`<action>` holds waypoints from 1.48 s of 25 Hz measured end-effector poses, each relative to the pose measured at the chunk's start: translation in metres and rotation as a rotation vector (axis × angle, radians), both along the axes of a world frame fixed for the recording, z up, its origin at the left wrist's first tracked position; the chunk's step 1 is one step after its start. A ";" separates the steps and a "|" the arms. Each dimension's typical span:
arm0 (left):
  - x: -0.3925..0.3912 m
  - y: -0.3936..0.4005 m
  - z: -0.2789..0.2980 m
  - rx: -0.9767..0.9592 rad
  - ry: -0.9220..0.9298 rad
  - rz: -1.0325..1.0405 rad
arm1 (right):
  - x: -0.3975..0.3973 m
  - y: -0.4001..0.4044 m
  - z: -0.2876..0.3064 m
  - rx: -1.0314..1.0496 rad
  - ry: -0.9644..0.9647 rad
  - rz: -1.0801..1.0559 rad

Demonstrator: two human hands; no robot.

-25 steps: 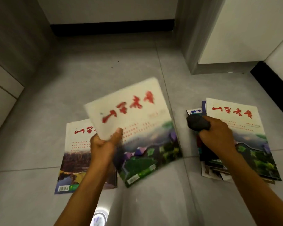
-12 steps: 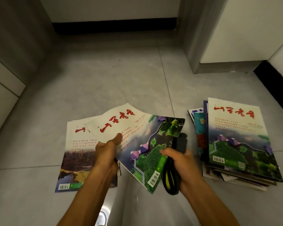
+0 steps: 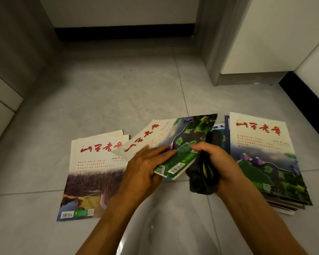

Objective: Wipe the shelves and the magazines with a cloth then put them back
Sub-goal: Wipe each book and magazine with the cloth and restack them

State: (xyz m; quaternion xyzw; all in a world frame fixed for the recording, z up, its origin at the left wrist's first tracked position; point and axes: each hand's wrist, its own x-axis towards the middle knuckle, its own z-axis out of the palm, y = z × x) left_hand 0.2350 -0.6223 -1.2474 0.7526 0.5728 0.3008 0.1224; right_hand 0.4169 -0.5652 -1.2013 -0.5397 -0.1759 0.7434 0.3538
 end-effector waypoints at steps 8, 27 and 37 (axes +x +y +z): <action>0.002 0.005 0.030 -0.004 -0.370 0.218 | -0.027 -0.038 0.016 1.222 -0.864 0.074; -0.002 -0.007 0.039 -0.219 -0.783 0.247 | 0.004 0.018 -0.012 1.281 -1.291 0.231; -0.007 0.008 0.014 0.098 -0.208 -0.116 | 0.020 -0.011 -0.015 0.160 -0.019 0.028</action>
